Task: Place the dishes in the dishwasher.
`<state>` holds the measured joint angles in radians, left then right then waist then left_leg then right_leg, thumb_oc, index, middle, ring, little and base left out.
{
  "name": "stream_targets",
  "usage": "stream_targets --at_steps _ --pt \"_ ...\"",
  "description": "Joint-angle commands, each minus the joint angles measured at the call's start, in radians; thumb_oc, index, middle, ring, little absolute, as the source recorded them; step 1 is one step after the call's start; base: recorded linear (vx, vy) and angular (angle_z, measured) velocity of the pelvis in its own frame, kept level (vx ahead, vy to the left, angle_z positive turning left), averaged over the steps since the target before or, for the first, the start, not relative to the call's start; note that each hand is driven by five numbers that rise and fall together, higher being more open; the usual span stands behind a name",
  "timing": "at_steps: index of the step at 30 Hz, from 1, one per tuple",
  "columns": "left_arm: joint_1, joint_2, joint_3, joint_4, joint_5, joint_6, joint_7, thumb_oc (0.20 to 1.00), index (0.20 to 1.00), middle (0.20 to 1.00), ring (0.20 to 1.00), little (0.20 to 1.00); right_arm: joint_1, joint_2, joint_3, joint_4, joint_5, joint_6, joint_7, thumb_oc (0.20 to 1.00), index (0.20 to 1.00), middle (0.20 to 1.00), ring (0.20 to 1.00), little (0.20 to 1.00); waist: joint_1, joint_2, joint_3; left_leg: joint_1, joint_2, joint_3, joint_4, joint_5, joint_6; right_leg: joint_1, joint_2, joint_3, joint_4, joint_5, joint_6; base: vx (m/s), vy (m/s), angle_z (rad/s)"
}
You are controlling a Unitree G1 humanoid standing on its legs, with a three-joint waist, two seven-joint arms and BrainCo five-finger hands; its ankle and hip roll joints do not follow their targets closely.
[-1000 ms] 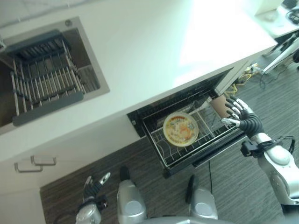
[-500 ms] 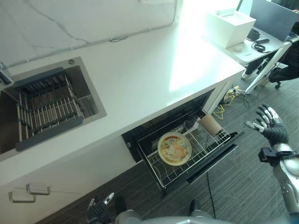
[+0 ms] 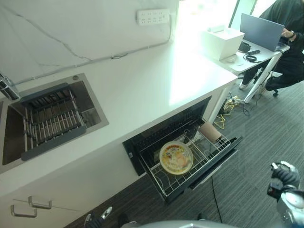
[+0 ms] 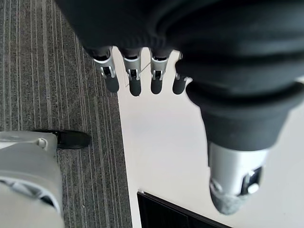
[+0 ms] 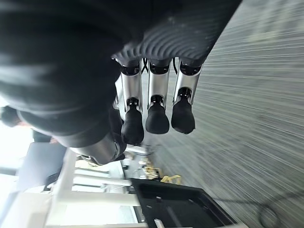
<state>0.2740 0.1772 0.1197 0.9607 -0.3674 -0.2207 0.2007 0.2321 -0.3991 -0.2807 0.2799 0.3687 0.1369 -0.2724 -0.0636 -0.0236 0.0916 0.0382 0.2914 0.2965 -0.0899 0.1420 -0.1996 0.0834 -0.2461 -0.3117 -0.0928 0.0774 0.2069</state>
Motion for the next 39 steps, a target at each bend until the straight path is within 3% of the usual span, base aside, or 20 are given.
stream_targets --at_steps 1,4,6,9,14,23,26,32,39 --pt "-0.063 0.066 0.024 0.01 0.041 -0.028 -0.009 1.0 1.0 1.0 1.0 1.0 -0.085 -0.014 -0.032 0.006 0.074 -0.028 0.028 0.2 0.2 0.2 0.2 0.2 0.02 -0.01 0.055 0.077 0.004 0.005 0.003 -0.058 0.034 0.031 -0.037 -0.027 0.03 -0.007 -0.002 0.19 -0.029 0.01" --pt "-0.092 0.102 0.005 -0.014 0.037 0.006 -0.013 1.0 1.0 1.0 1.0 1.0 -0.127 0.004 0.012 0.09 0.205 0.005 0.106 0.2 0.2 0.2 0.2 0.2 0.041 -0.001 0.104 0.013 -0.023 -0.057 0.144 -0.105 0.047 -0.03 -0.022 0.013 0.222 -0.105 -0.033 0.03 -0.035 0.05" --pt "-0.155 0.129 -0.013 -0.043 0.002 0.021 -0.006 1.0 1.0 1.0 1.0 1.0 -0.181 0.008 0.036 0.141 0.307 -0.021 0.155 0.2 0.2 0.2 0.2 0.2 0.044 0.002 0.152 -0.104 -0.017 -0.092 0.302 -0.16 0.038 -0.133 -0.041 0.039 0.365 -0.159 -0.04 -0.21 -0.039 0.18" --pt "-0.188 0.144 -0.044 -0.068 -0.029 0.022 0.005 1.0 1.0 1.0 1.0 1.0 -0.218 0.01 0.048 0.158 0.396 -0.037 0.166 0.2 0.2 0.2 0.2 0.2 0.047 0.011 0.182 -0.208 0.001 -0.113 0.429 -0.207 0.037 -0.232 -0.07 0.063 0.524 -0.225 -0.049 -0.11 0.024 0.27" --pt "-0.204 0.154 -0.075 -0.089 -0.064 0.009 0.008 1.0 1.0 1.0 1.0 1.0 -0.247 0.026 0.071 0.199 0.506 -0.065 0.186 0.2 0.2 0.2 0.2 0.2 0.056 0.012 0.195 -0.341 0.017 -0.165 0.571 -0.258 0.032 -0.367 -0.13 0.09 0.687 -0.276 -0.053 -0.03 0.017 0.05" --pt "-0.207 0.173 -0.1 -0.11 -0.082 0.004 0.0 1.0 1.0 1.0 1.0 1.0 -0.27 0.034 0.04 0.307 0.708 -0.065 0.182 0.2 0.2 0.2 0.2 0.2 0.063 0.022 0.211 -0.413 0.023 -0.198 0.61 -0.256 0.021 -0.451 -0.167 0.106 0.764 -0.286 -0.036 -0.02 -0.005 0.07" --pt "-0.209 0.188 -0.096 -0.09 -0.085 0.002 -0.002 1.0 1.0 1.0 1.0 1.0 -0.277 0.034 0.015 0.478 0.871 -0.03 0.228 0.2 0.2 0.2 0.2 0.2 0.071 0.026 0.216 -0.414 0.033 -0.209 0.627 -0.258 0.009 -0.453 -0.172 0.105 0.793 -0.301 -0.034 0.03 -0.013 0.02" --pt "-0.223 0.189 -0.112 -0.082 -0.076 0.002 -0.009 1.0 1.0 1.0 1.0 1.0 -0.317 0.01 0.013 0.671 0.799 -0.027 0.319 0.2 0.2 0.2 0.2 0.2 0.09 0.035 0.22 -0.422 0.036 -0.23 0.647 -0.263 0.0 -0.457 -0.184 0.1 0.817 -0.311 -0.031 0.02 -0.003 0.01" --pt "-0.216 0.201 -0.139 -0.135 -0.071 0.038 -0.011 1.0 1.0 1.0 1.0 1.0 -0.403 -0.04 0.072 0.662 0.662 -0.037 0.322 0.2 0.2 0.2 0.2 0.2 0.113 0.047 0.232 -0.428 0.031 -0.24 0.643 -0.255 -0.008 -0.467 -0.203 0.095 0.822 -0.306 -0.022 0.0 0.024 0.07"
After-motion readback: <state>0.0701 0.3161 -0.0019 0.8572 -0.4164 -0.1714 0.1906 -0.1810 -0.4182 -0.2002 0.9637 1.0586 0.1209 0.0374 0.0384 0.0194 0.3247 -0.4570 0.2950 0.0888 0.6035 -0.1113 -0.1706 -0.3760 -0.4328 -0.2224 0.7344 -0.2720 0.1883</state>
